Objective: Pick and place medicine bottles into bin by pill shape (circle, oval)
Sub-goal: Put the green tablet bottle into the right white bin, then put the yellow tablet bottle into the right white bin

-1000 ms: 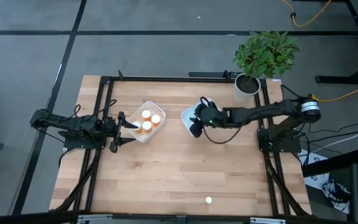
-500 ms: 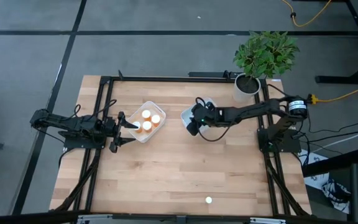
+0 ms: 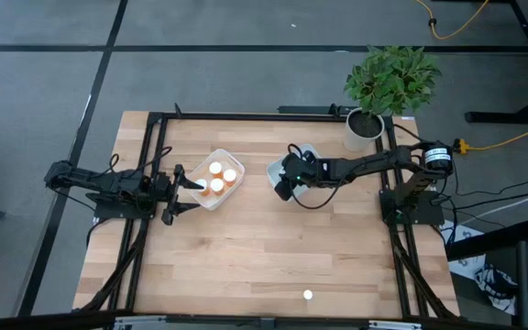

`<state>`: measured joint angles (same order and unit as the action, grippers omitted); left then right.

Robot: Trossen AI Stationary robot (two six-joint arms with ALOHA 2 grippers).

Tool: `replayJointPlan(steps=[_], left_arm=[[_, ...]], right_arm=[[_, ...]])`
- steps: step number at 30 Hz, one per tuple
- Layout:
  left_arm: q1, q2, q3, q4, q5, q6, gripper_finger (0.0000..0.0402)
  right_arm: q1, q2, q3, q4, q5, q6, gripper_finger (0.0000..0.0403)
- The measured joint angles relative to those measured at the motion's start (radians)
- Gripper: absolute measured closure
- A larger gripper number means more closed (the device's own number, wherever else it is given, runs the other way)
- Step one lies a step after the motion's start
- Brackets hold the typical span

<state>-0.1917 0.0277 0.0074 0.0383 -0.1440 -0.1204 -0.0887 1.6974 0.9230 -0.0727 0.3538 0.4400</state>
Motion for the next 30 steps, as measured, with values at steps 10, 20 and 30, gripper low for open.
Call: replayJointPlan(steps=[10,20,30], left_arm=[[0.000,0.000,0.000,0.000,0.000,0.000,0.0138],[0.000,0.000,0.000,0.000,0.000,-0.001,0.0138],[0.000,0.000,0.000,0.000,0.000,-0.001,0.0138]], right_arm=[[0.000,0.000,0.000,0.000,0.001,-0.002,0.0252],[0.000,0.000,0.000,0.002,0.045,-0.004,0.0250],[0.001,0.000,0.000,0.002,0.064,-0.028,0.0250]])
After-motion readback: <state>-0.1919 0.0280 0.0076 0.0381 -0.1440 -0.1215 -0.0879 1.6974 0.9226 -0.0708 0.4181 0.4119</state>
